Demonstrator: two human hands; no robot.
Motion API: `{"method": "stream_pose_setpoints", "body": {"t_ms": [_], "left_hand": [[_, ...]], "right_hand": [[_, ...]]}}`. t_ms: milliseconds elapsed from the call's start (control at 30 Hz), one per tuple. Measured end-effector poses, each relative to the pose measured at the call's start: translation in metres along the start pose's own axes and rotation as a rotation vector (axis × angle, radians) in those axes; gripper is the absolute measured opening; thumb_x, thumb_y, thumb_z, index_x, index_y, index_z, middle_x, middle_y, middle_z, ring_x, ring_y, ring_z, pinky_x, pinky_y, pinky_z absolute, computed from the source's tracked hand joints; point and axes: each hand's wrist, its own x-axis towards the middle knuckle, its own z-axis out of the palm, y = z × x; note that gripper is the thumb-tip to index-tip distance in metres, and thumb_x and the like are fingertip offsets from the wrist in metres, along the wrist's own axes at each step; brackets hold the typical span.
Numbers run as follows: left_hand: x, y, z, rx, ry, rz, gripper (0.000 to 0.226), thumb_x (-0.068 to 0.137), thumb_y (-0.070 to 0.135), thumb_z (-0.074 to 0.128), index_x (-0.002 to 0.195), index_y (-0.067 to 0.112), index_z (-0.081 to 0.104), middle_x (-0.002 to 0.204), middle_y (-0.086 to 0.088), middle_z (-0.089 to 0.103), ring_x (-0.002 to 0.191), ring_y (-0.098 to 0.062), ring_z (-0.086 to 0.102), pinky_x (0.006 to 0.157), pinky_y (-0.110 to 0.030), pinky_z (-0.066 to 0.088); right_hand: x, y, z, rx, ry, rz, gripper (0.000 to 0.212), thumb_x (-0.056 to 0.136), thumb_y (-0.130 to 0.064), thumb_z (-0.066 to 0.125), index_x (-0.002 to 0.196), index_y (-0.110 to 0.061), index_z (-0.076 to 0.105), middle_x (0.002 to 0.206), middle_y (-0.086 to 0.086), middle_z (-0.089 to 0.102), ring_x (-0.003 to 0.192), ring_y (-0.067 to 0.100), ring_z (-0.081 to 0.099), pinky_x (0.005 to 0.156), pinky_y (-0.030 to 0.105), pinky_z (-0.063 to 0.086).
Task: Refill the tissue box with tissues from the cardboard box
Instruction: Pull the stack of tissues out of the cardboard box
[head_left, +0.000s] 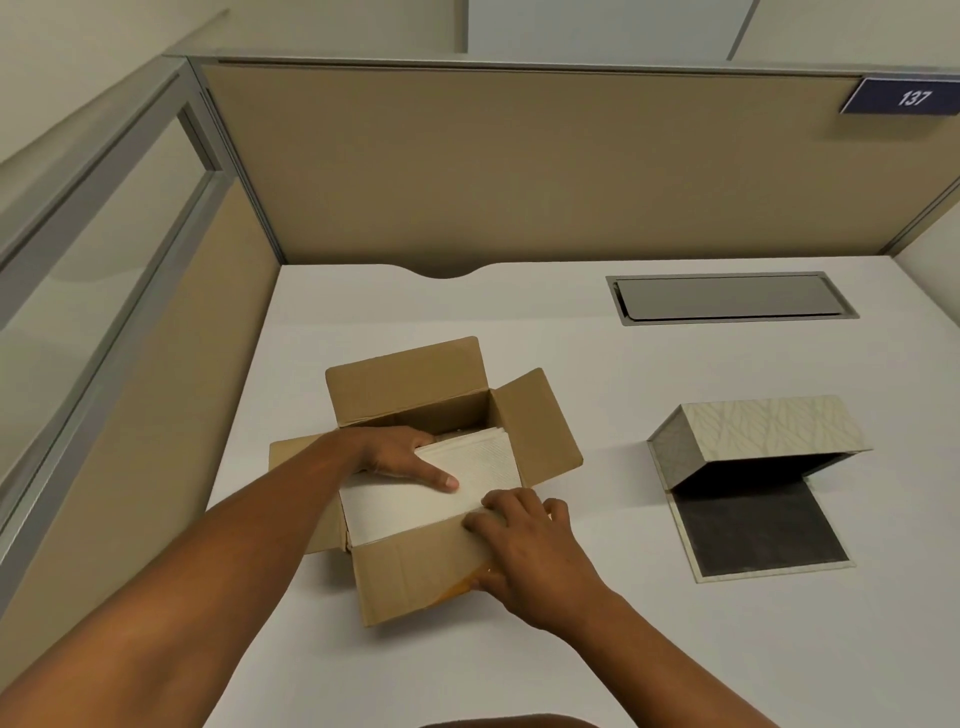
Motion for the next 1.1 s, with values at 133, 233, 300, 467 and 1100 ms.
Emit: {"method": "stream_pose_setpoints", "body": {"t_ms": [133,233,300,467,1100], "left_hand": [[-0.004,0.001,-0.004,-0.025,-0.001,0.006,0.073,0.056,0.074,0.076,0.114,0.031,0.062,0.113,0.008,0.068,0.104,-0.013,0.065,0.096,-0.034,0.052],[-0.009,0.004,-0.009,-0.045,-0.010,-0.020,0.065,0.064,0.068,0.078,0.116,0.032,0.064,0.113,0.008,0.071,0.102,-0.013,0.068,0.097,-0.035,0.053],[-0.014,0.006,-0.015,-0.073,-0.015,-0.030,0.066,0.062,0.069,0.079,0.116,0.033,0.065,0.112,0.008,0.073,0.101,-0.013,0.070,0.097,-0.038,0.054],[-0.029,0.017,-0.031,-0.091,-0.018,-0.036,0.063,0.068,0.066,0.076,0.119,0.032,0.063,0.112,0.003,0.073,0.100,-0.017,0.071,0.097,-0.040,0.055],[-0.082,0.058,-0.038,-0.213,0.071,0.015,0.101,0.023,0.087,0.075,0.106,0.031,0.062,0.099,0.002,0.071,0.090,-0.016,0.070,0.072,-0.024,0.054]], "right_hand": [[-0.001,-0.001,0.002,-0.004,0.025,0.023,0.057,0.080,-0.053,0.068,0.129,-0.031,0.049,0.137,-0.001,0.048,0.133,0.026,0.036,0.105,0.055,0.032],[-0.001,-0.002,0.003,-0.006,0.037,0.051,0.053,0.078,-0.051,0.069,0.124,-0.030,0.052,0.132,0.001,0.051,0.133,0.029,0.037,0.103,0.055,0.036],[-0.001,-0.002,0.005,-0.006,0.046,0.080,0.049,0.079,-0.049,0.068,0.122,-0.031,0.054,0.128,0.000,0.053,0.130,0.029,0.039,0.099,0.052,0.042],[-0.004,-0.002,0.005,0.038,0.065,0.110,0.046,0.083,-0.046,0.064,0.124,-0.030,0.053,0.134,0.001,0.050,0.126,0.028,0.043,0.094,0.046,0.048],[0.004,-0.009,-0.001,-0.048,-0.008,0.075,0.066,0.076,-0.063,0.065,0.129,-0.026,0.049,0.129,0.005,0.049,0.118,0.027,0.042,0.094,0.045,0.037]]}}
